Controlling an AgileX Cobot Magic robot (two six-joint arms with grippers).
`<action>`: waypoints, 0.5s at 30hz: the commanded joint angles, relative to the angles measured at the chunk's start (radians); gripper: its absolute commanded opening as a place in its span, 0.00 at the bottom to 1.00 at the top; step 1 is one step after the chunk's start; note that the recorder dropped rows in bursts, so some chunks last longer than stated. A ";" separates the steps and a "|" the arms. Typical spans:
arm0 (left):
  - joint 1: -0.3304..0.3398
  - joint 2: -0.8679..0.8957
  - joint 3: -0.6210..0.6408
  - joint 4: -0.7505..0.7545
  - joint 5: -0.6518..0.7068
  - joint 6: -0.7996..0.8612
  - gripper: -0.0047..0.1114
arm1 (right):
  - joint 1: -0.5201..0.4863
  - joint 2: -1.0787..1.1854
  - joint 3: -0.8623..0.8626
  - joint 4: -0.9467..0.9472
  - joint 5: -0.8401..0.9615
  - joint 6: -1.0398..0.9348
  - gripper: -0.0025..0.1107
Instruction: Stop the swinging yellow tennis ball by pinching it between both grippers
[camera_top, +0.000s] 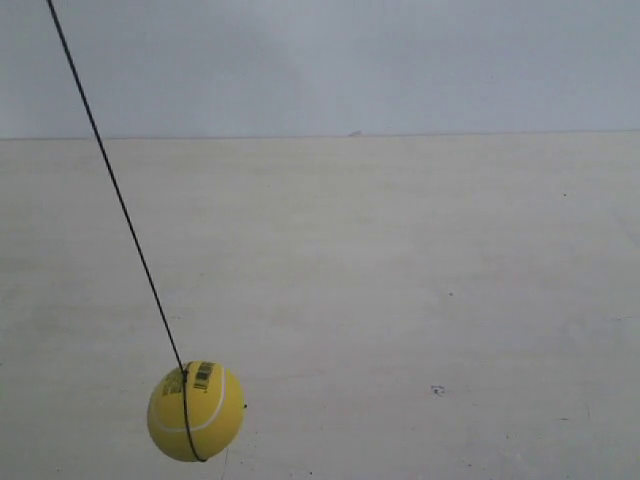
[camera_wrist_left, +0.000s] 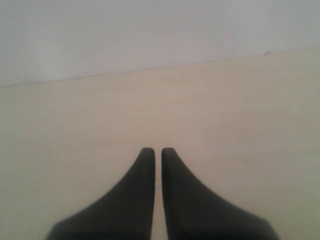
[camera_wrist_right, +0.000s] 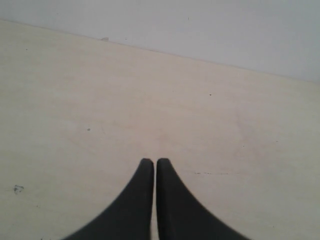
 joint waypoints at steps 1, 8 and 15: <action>0.053 -0.004 0.003 -0.025 0.018 0.013 0.08 | -0.002 -0.004 0.000 -0.001 -0.006 -0.003 0.02; 0.105 -0.004 0.003 -0.033 0.036 0.020 0.08 | -0.002 -0.004 0.000 -0.001 -0.006 -0.003 0.02; 0.104 -0.004 0.003 -0.038 0.036 0.020 0.08 | -0.002 -0.004 0.000 -0.001 -0.006 -0.003 0.02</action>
